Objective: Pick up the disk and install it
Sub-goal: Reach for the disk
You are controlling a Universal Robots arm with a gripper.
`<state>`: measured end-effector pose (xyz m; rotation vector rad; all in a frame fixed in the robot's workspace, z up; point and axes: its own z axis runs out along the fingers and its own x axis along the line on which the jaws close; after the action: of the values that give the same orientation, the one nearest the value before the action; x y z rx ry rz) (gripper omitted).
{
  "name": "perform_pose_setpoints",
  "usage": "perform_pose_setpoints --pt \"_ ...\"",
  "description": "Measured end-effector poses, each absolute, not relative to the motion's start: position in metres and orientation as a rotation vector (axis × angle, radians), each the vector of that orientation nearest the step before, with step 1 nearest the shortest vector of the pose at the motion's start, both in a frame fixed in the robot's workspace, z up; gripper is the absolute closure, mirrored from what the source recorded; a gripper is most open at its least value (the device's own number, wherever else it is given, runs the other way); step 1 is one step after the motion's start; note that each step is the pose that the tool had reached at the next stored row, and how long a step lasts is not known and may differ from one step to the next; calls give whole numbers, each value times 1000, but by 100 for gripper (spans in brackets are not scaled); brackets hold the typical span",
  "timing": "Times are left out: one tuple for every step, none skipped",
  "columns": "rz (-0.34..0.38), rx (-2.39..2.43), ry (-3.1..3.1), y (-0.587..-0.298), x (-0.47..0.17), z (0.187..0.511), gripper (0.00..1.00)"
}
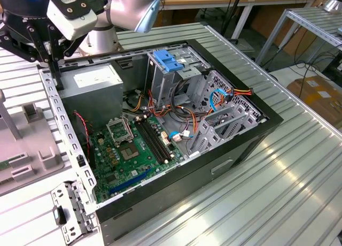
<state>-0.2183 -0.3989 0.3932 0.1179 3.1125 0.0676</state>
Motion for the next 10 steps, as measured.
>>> perform_pose_setpoints --pt "68 118 3112 -399 -219 393 89" --pt "68 118 3112 -399 -219 393 89" --pt "68 118 3112 -399 -220 393 89" --pt "68 118 3112 -399 -221 393 89" --pt "68 118 3112 -399 -221 393 89" --pt "68 118 3112 -399 -222 393 89" --pt "68 118 3112 -399 -223 393 89" --pt "68 118 3112 -399 -223 393 89" --pt "68 118 3112 -399 -224 393 89" --pt "68 118 3112 -399 -225 393 89"
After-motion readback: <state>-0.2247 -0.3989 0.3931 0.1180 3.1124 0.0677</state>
